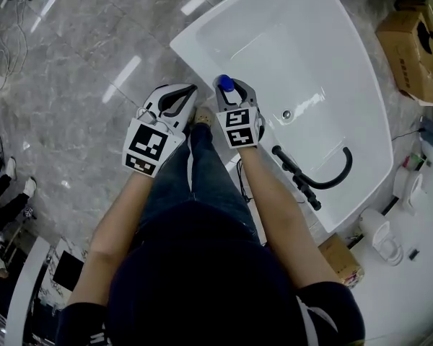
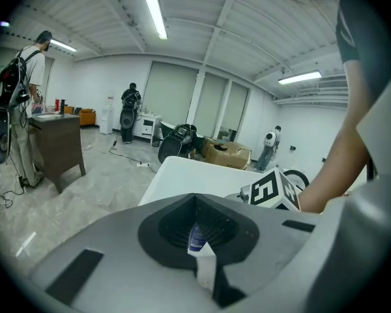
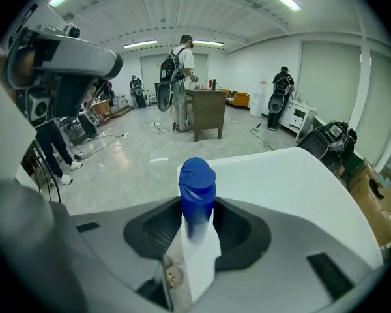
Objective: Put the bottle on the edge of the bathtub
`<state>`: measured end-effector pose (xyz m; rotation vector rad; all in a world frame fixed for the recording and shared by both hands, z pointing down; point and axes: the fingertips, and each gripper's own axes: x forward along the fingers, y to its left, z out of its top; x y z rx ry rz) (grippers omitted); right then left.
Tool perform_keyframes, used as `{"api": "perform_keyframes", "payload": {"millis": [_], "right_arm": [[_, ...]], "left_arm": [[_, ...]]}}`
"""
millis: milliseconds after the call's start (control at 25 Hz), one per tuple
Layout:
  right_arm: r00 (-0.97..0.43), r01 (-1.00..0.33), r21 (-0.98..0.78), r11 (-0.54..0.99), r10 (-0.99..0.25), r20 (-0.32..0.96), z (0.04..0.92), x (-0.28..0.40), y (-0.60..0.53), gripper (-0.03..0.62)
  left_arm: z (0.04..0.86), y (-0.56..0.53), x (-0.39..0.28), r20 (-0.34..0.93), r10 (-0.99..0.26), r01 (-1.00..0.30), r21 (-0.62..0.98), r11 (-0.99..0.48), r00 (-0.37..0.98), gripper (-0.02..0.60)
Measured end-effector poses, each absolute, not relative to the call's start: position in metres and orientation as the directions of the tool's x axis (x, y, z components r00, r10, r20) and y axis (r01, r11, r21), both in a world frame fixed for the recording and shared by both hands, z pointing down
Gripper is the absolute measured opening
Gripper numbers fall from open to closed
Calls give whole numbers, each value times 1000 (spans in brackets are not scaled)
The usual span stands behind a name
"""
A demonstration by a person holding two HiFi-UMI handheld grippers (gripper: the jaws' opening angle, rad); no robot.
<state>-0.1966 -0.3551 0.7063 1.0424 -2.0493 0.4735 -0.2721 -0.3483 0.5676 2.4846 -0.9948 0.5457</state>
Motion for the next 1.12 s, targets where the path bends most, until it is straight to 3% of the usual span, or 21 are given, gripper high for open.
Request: {"api": "perform_keyframes", "payload": {"millis": [880, 1120], "right_arm": [[-387, -757, 39, 652, -496, 778, 706, -197, -347, 165], [-386, -790, 38, 612, -545, 745, 685, -191, -347, 227]], "left_arm": [[566, -336, -266, 499, -538, -703, 235, -671, 680, 21], [558, -330, -262, 484, -546, -700, 225, -678, 684, 21]]}}
